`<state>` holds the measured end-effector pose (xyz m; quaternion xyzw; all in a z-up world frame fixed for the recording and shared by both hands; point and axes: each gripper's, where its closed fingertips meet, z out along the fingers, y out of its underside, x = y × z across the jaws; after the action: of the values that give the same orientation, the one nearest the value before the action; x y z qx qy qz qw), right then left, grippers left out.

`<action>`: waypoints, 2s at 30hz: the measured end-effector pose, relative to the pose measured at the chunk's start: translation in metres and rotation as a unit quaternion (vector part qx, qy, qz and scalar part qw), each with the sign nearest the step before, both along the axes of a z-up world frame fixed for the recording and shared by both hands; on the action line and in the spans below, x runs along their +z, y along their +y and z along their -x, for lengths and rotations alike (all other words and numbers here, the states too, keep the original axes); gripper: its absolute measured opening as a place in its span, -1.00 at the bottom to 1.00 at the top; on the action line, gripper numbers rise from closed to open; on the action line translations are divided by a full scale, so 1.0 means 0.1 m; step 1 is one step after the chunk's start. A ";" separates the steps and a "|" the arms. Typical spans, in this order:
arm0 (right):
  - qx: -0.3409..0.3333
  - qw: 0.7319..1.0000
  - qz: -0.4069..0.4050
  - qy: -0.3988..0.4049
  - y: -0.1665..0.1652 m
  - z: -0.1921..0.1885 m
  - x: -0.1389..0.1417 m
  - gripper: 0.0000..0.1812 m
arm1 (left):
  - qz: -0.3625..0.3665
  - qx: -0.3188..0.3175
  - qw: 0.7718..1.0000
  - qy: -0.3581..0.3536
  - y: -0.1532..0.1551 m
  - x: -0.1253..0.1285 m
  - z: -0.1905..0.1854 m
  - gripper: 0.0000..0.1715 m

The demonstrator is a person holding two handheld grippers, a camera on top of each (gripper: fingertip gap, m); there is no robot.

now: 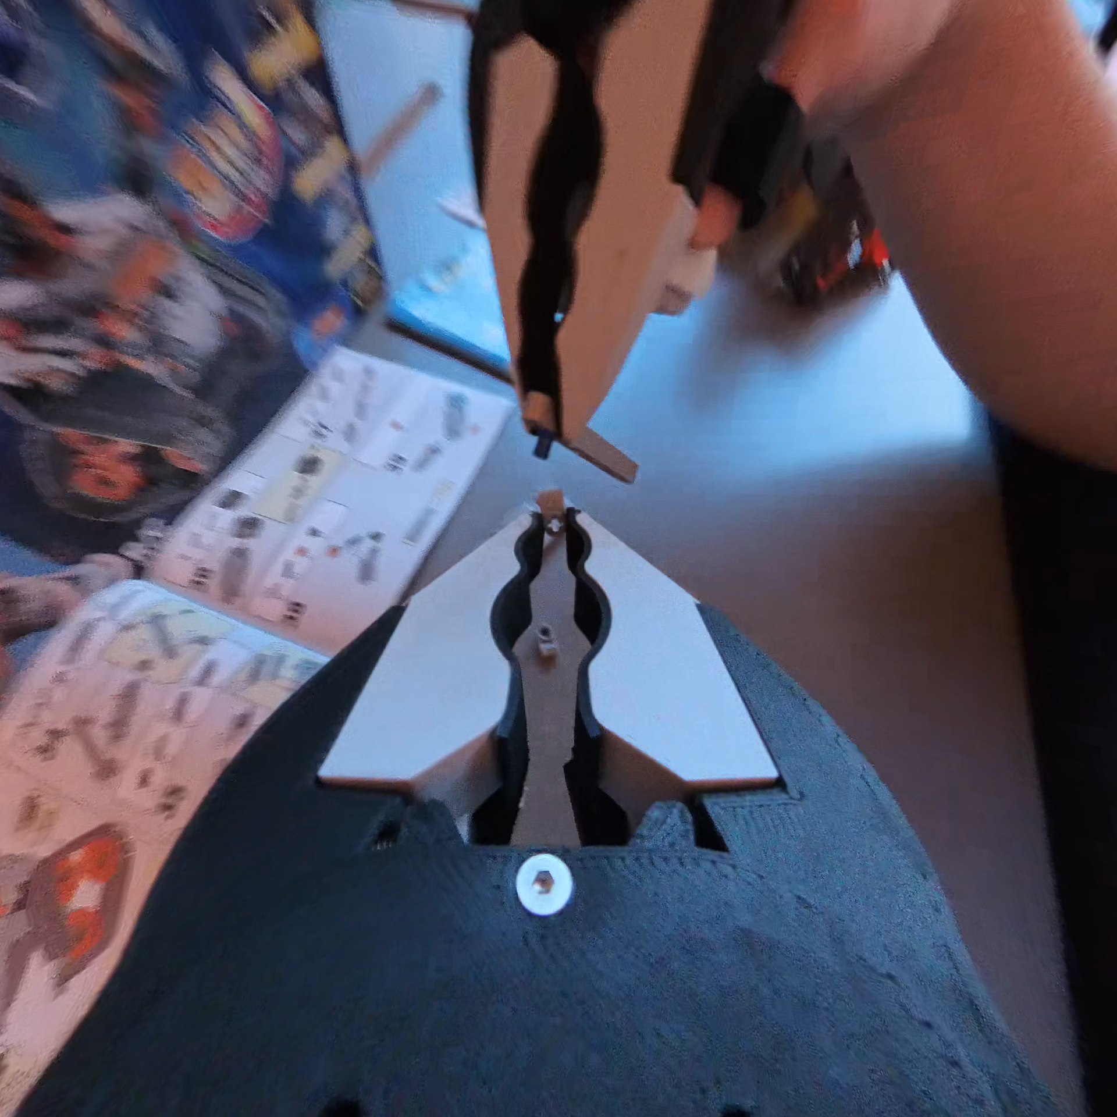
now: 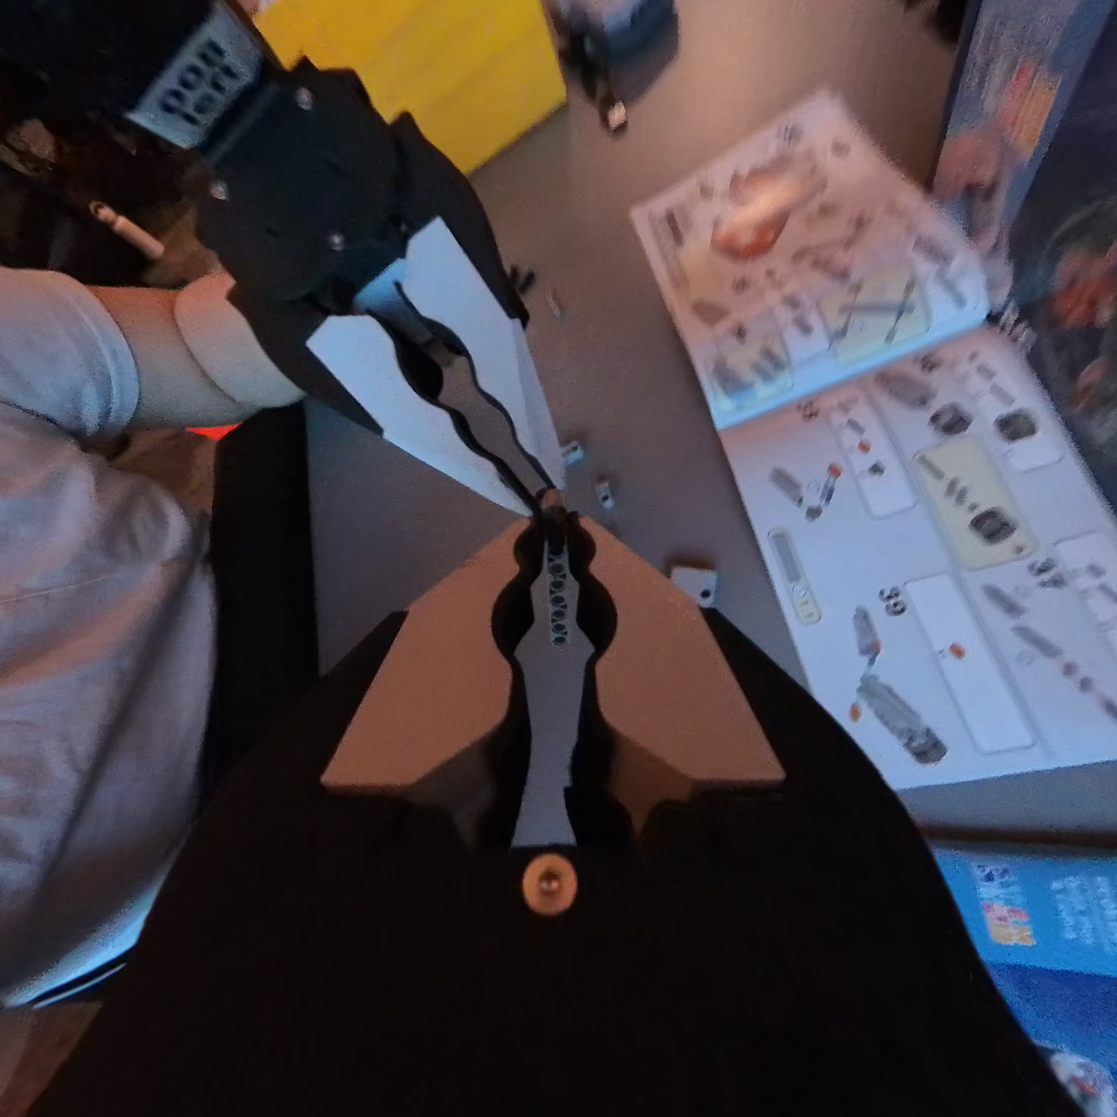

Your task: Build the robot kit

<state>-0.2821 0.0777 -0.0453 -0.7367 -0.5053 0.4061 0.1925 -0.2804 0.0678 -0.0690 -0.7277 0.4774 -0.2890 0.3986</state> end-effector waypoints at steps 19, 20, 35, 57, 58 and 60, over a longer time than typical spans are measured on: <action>0.003 0.819 -0.544 0.181 -0.21 0.36 1.28 -0.93 | -0.096 0.099 0.958 -0.251 -0.03 1.36 0.32 -0.94; 0.002 0.811 -0.553 0.189 -0.23 0.37 1.32 -0.93 | -0.095 0.101 0.956 -0.258 -0.03 1.39 0.34 -0.94; -0.003 0.778 -0.608 0.158 -0.23 0.42 1.29 -0.94 | -0.131 0.096 0.951 -0.264 -0.10 1.48 0.36 -0.95; -0.057 0.784 -0.617 0.035 -0.14 0.48 1.25 -0.93 | -0.381 0.160 0.905 -0.106 -0.09 1.52 0.43 -0.96; -0.059 0.783 -0.618 0.025 -0.13 0.48 1.24 -0.93 | -0.392 0.165 0.901 -0.089 -0.07 1.50 0.43 -0.96; -0.063 0.790 -0.610 0.010 -0.12 0.48 1.21 -0.93 | -0.407 0.166 0.896 -0.065 -0.06 1.48 0.44 -0.95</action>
<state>-0.3300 0.0661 0.0759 -0.4924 -0.5987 0.0080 0.6317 -0.3240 0.0621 0.0789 -0.5499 0.3983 -0.0457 0.7327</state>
